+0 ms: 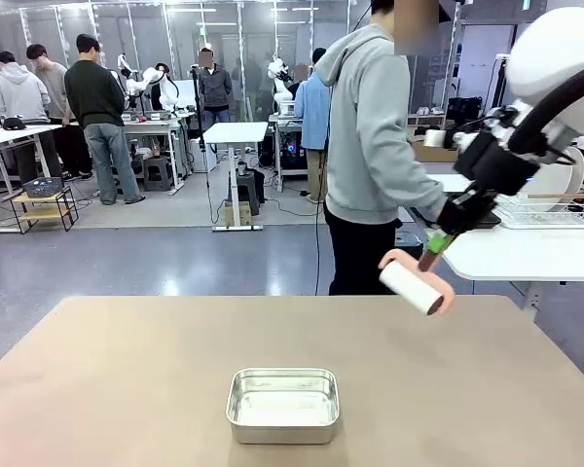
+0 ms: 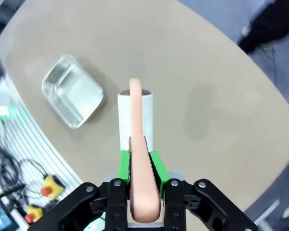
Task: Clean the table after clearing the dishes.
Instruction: Place the Lint Roller back on top of the Airtight Container.
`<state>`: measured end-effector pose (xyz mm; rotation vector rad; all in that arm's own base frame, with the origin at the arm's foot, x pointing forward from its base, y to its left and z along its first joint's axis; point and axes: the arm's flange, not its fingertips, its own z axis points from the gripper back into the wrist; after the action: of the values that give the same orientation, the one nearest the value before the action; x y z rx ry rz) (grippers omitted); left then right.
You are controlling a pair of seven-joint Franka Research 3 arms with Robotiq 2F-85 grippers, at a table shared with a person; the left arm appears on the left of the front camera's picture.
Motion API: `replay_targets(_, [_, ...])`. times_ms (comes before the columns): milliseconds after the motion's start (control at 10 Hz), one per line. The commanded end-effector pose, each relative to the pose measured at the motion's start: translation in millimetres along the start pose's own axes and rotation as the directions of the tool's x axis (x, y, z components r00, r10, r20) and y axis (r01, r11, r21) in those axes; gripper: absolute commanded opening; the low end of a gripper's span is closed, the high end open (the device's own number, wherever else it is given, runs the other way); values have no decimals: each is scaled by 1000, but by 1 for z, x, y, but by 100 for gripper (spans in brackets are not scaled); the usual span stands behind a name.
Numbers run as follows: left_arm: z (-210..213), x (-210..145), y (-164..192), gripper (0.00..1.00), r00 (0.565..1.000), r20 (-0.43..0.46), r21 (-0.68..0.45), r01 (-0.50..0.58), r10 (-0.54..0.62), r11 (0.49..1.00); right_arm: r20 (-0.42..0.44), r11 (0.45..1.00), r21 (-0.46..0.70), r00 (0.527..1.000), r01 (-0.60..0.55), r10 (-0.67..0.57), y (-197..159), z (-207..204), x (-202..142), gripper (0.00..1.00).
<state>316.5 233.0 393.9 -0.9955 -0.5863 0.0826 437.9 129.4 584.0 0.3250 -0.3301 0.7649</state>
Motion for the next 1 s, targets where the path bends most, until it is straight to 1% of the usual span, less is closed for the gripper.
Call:
replay_targets(0, [3, -1, 0, 100, 1000, 3, -12, 0, 0, 1000, -52, 971, 9, 970, -238, 238, 52, -23, 20, 22])
replay_targets(100, [3, -1, 0, 100, 1000, 3, -12, 0, 0, 1000, -109, 948, 17, 942, -318, 318, 80, -40, 37, 22])
replay_targets(300, [3, -1, 0, 100, 1000, 3, -12, 0, 0, 1000, -148, 881, 65, 869, -468, 473, 134, -63, 64, 22])
replay_targets(400, [3, -1, 0, 100, 1000, 3, -12, 0, 0, 1000, -177, 848, 94, 830, -521, 530, 156, -78, 73, 22])
replay_targets(500, [3, -1, 0, 100, 1000, 3, -12, 0, 0, 1000, -206, 822, 129, 796, -555, 569, 174, -99, 80, 22])
replay_targets(700, [3, -1, 0, 100, 1000, 3, -12, 0, 0, 1000, -207, 750, 158, 721, -642, 661, 193, -133, 88, 22])
replay_targets(800, [3, -1, 0, 100, 1000, 3, -12, 0, 0, 1000, -202, 723, 168, 695, -670, 691, 201, -146, 87, 22])
replay_targets(900, [3, -1, 0, 100, 1000, 3, -12, 0, 0, 1000, -207, 749, 113, 722, -653, 660, 201, -156, 84, 22])
